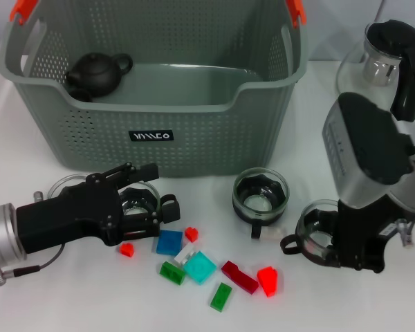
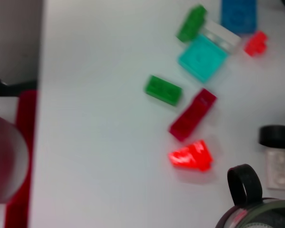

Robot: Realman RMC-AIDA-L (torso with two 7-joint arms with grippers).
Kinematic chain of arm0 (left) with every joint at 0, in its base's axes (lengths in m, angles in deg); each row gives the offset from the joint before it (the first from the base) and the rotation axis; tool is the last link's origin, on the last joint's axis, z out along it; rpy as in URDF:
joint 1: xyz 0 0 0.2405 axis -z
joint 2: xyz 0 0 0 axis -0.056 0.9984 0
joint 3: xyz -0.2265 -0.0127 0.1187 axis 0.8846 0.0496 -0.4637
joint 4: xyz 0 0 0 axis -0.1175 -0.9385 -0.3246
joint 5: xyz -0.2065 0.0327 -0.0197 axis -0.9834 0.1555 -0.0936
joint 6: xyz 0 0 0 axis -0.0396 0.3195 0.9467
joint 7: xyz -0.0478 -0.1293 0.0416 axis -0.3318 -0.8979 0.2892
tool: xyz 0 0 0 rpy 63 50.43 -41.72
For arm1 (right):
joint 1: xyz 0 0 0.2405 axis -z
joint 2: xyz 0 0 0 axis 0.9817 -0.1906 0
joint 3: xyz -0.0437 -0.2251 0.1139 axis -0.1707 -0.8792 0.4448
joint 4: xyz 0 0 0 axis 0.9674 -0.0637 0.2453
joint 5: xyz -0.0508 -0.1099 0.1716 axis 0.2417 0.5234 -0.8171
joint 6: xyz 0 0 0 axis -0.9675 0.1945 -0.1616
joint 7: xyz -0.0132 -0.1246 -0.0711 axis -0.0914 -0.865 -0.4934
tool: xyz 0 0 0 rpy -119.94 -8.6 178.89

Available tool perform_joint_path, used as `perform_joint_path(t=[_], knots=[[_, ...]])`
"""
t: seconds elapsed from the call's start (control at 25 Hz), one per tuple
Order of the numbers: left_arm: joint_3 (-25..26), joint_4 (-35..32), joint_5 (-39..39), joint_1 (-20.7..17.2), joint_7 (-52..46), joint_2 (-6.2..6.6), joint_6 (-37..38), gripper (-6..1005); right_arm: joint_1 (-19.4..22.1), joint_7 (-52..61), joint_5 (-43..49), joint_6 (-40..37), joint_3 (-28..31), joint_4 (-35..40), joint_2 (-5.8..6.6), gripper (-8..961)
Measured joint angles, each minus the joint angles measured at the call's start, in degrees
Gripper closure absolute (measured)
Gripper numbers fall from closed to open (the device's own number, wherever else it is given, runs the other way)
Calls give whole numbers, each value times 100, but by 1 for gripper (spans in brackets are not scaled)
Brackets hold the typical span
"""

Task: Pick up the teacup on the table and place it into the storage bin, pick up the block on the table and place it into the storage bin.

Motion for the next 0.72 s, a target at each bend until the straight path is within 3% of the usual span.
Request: perform_joint_path(t=[0.28,0.44,0.72], knots=[[1,-45,0,-55,19,5,34,66,9,556,-650,-1398,486,1304,37,899],[0,-58,0,-77,61,3,39,66,-29,1013,-891,-1444,338,2033,65,898],[0,-82,0,-99,138,1,41,67,-428,1133,-1011,-1223,367,2108,-6,898]])
